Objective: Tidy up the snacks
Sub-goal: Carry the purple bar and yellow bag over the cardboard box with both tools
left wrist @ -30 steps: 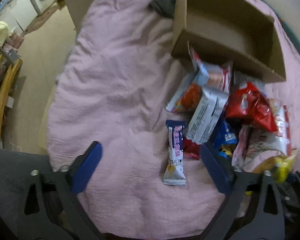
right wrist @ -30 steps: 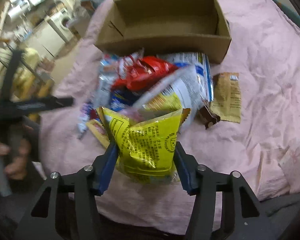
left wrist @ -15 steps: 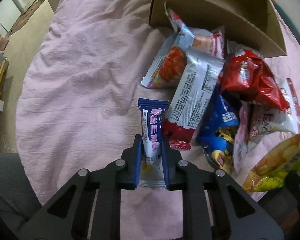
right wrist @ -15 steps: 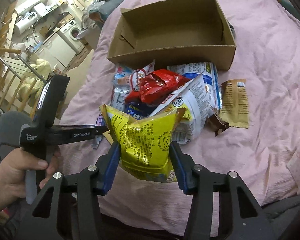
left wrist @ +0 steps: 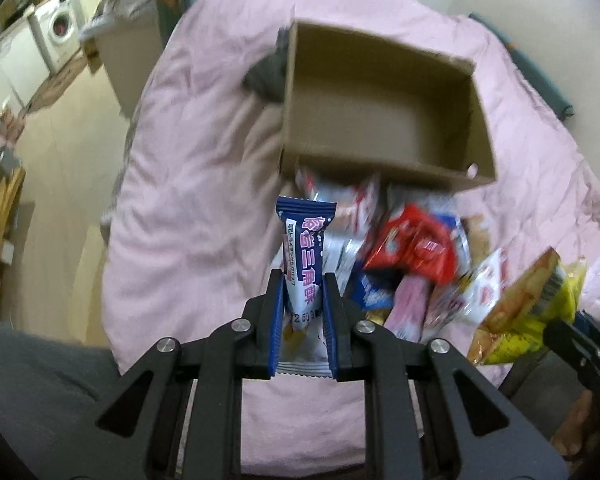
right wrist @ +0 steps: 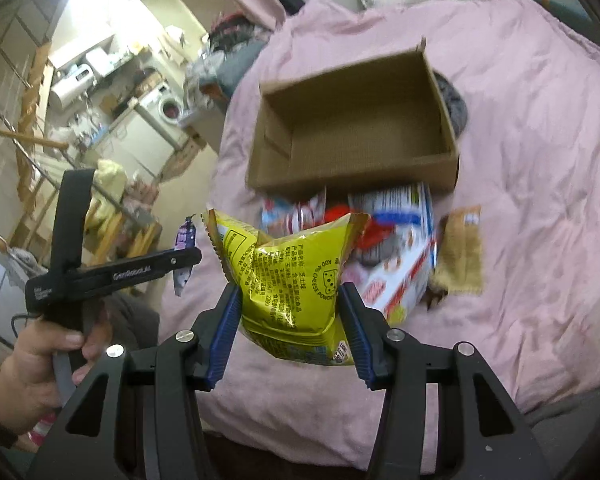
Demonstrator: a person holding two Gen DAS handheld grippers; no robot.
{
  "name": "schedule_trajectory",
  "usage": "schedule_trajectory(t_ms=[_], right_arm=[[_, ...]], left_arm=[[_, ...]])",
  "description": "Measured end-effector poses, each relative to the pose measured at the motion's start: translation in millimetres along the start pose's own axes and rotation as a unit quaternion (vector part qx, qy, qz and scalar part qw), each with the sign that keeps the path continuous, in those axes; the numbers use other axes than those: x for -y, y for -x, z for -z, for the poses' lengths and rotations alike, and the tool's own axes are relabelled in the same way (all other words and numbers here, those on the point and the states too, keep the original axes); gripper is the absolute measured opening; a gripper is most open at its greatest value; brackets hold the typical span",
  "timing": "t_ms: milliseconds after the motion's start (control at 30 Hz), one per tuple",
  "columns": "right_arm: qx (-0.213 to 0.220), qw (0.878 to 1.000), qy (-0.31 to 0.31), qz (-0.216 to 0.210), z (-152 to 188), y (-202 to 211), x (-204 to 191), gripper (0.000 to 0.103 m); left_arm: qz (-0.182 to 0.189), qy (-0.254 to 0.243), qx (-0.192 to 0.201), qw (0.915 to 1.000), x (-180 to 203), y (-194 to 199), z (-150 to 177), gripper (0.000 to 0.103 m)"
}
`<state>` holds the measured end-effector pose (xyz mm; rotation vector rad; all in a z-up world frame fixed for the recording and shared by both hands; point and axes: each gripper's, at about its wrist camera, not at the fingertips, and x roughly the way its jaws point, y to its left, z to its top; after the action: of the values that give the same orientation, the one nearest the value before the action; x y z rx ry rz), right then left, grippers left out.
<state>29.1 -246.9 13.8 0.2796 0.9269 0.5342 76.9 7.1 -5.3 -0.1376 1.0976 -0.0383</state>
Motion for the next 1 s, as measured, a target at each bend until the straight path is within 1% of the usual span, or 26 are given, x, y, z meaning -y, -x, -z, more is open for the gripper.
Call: schedule_trajectory(t_ms=[133,200,300,433,533,700,833,933,1000], right_arm=[[0.032,0.999,-0.010,0.002,-27.3,5.5,6.6,0.052],[0.038,0.999,-0.013,-0.001,-37.8,6.2,9.1,0.052],[0.047,0.999,-0.001,0.004,-55.7,4.1,10.0,0.052],[0.051,0.999,0.005,0.013,-80.7,-8.4,17.2,0.052],[0.050,0.999,0.004,0.021,-96.8,-22.2,26.2,0.052],[0.052,0.998,0.004,0.035,-124.2,-46.3,39.5,0.052],[0.051,0.998,-0.004,0.033,-141.7,-62.1,47.0,0.052],[0.053,0.998,0.003,0.035,-145.8,-73.0,50.8,0.052],[0.048,0.998,-0.005,0.032,-144.7,-83.8,58.8,0.052]], left_arm=[[0.004,-0.016,0.026,0.9995,6.9,11.3,-24.7,0.015],[0.012,-0.014,0.029,0.9994,7.6,9.2,-38.2,0.015],[0.026,-0.011,0.028,0.9992,11.8,7.4,-53.9,0.015],[0.017,-0.027,0.050,0.9983,22.8,6.0,-77.2,0.015],[0.019,-0.032,0.053,0.9979,29.7,-1.7,-95.0,0.015],[0.012,-0.046,0.065,0.9967,42.2,-17.6,-121.4,0.015],[0.013,-0.046,0.063,0.9969,47.8,-35.5,-138.3,0.015],[0.008,-0.052,0.064,0.9965,50.3,-52.1,-146.0,0.015],[0.005,-0.056,0.063,0.9964,51.7,-65.1,-147.4,0.015]])
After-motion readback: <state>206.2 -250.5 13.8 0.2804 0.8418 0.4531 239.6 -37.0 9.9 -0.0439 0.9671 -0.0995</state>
